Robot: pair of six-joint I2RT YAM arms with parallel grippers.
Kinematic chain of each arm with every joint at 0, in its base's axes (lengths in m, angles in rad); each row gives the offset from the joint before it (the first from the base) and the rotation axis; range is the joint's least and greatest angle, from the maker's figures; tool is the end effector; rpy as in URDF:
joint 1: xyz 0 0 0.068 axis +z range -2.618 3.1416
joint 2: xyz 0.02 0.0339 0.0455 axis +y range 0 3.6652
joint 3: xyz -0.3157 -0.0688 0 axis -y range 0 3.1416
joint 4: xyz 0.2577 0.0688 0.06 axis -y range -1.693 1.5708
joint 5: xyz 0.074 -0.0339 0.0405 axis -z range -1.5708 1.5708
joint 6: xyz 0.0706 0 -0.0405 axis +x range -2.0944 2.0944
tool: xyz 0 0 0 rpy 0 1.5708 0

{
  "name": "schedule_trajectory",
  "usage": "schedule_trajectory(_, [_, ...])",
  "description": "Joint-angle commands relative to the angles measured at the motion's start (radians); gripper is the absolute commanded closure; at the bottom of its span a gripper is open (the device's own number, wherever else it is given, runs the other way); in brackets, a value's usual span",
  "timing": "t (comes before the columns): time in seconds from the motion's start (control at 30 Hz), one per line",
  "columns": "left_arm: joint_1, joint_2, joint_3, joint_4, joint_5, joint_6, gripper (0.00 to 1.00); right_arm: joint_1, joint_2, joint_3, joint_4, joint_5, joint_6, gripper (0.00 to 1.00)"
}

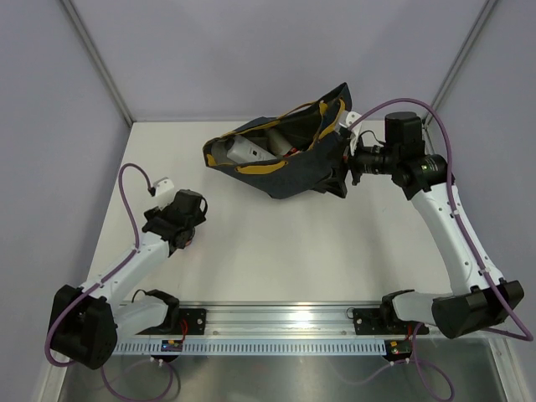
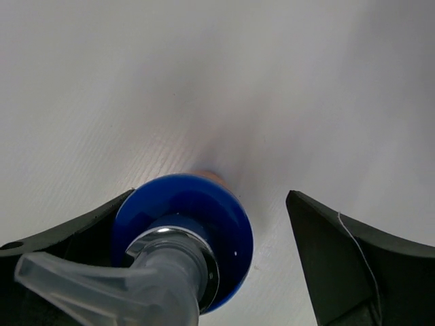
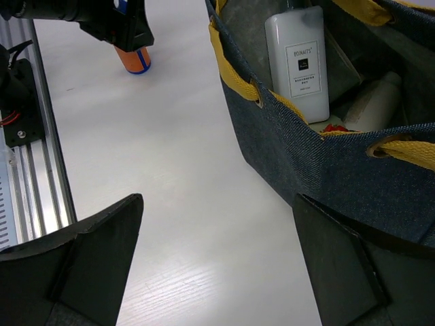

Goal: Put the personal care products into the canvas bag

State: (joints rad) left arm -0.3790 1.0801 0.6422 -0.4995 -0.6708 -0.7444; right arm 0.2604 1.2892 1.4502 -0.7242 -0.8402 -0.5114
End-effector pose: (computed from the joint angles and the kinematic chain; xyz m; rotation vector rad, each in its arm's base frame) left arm 0.2082 -0.0357 0.2328 -0.6627 2.1695 0.2715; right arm 0.2565 0.1228 0.4526 -1.1783 1.6251 0.7293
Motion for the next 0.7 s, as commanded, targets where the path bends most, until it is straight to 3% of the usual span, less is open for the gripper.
schedule_trajectory(0.0, [0.012,-0.043,-0.021,0.142,-0.038,0.1,0.05,-0.007,-0.044,-0.027,0.072,-0.054,0.043,0.0])
schedule_trajectory(0.3, [0.041,-0.152,-0.144,0.341,0.048,0.266,0.08,-0.023,-0.06,-0.057,0.1,-0.073,0.065,0.01])
schedule_trajectory(0.4, [0.069,-0.128,-0.151,0.372,0.079,0.284,0.19,-0.03,-0.059,-0.057,0.1,-0.08,0.071,0.0])
schedule_trajectory(0.5, [0.081,-0.106,-0.147,0.401,0.099,0.298,0.35,-0.038,-0.056,-0.06,0.104,-0.089,0.079,0.0])
schedule_trajectory(0.53, [0.084,-0.103,-0.144,0.407,0.103,0.297,0.53,-0.038,-0.057,-0.062,0.106,-0.091,0.082,0.0])
schedule_trajectory(0.57, [0.088,-0.1,-0.132,0.406,0.109,0.297,0.66,-0.039,-0.057,-0.062,0.106,-0.092,0.083,0.0])
schedule_trajectory(0.67, [0.088,-0.109,-0.115,0.4,0.163,0.321,0.89,-0.046,-0.064,-0.065,0.108,-0.094,0.085,0.01])
